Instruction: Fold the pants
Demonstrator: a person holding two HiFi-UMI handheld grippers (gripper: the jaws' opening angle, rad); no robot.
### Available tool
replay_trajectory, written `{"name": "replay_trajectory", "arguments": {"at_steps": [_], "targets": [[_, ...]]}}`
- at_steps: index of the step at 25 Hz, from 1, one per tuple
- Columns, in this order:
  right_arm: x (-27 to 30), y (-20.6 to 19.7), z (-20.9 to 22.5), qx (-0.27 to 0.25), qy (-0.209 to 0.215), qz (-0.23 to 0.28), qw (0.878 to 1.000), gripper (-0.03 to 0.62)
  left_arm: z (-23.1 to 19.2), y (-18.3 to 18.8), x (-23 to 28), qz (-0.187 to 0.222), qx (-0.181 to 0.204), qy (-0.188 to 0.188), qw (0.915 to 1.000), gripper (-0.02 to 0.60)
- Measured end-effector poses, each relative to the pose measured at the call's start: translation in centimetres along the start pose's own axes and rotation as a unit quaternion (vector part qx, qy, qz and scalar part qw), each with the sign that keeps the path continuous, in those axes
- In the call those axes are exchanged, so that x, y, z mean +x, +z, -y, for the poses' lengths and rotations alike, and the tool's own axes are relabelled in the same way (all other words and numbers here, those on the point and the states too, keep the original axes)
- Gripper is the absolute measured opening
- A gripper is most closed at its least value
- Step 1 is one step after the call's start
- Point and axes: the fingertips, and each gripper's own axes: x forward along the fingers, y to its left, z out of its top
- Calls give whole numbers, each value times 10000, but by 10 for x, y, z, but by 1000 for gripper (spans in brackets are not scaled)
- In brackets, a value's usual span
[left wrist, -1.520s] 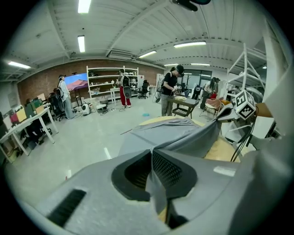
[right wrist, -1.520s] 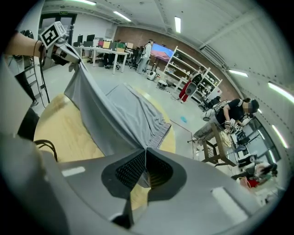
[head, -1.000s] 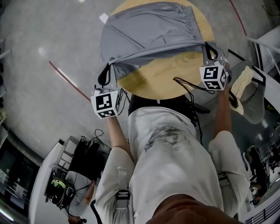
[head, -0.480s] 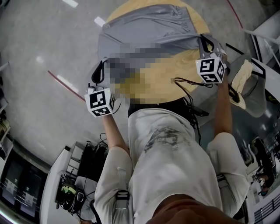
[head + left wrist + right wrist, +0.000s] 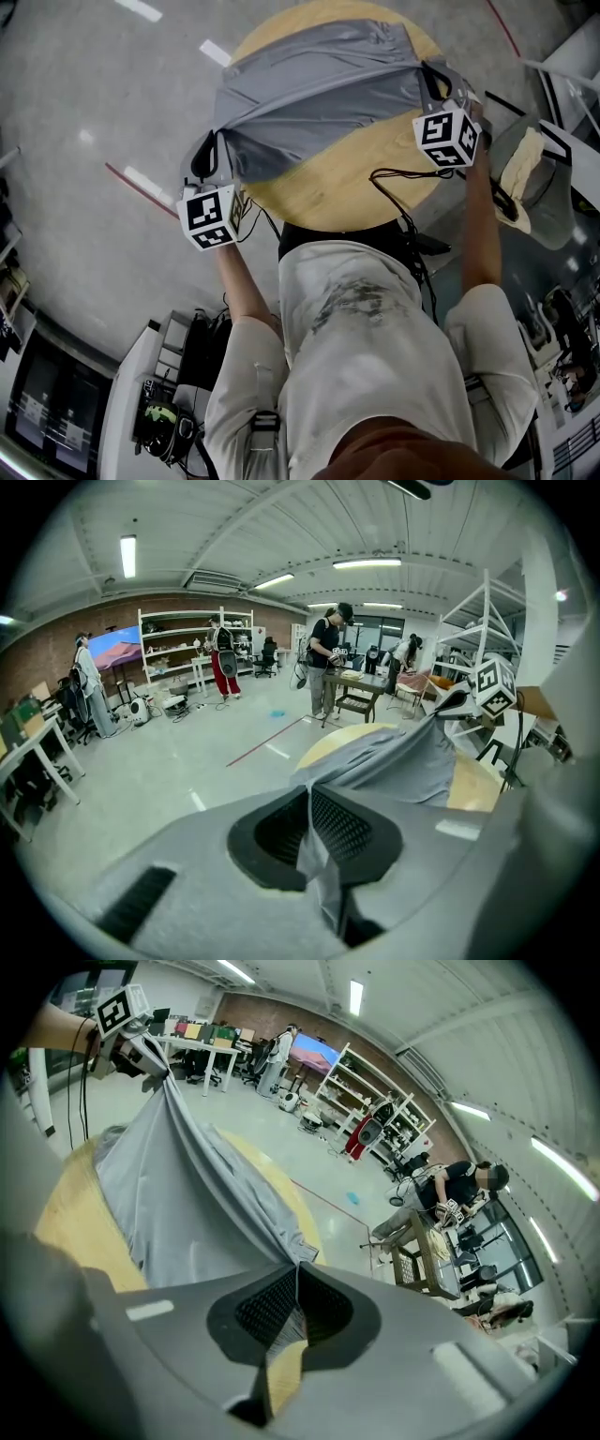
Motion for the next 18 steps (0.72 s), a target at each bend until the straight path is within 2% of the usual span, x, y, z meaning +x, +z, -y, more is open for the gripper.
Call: {"name": "replay_trajectory", "arguments": {"at_steps": [18], "targets": [[67, 29, 7, -130, 20, -175, 9998, 17, -40, -2, 56, -146, 5, 111, 9998, 23]]}}
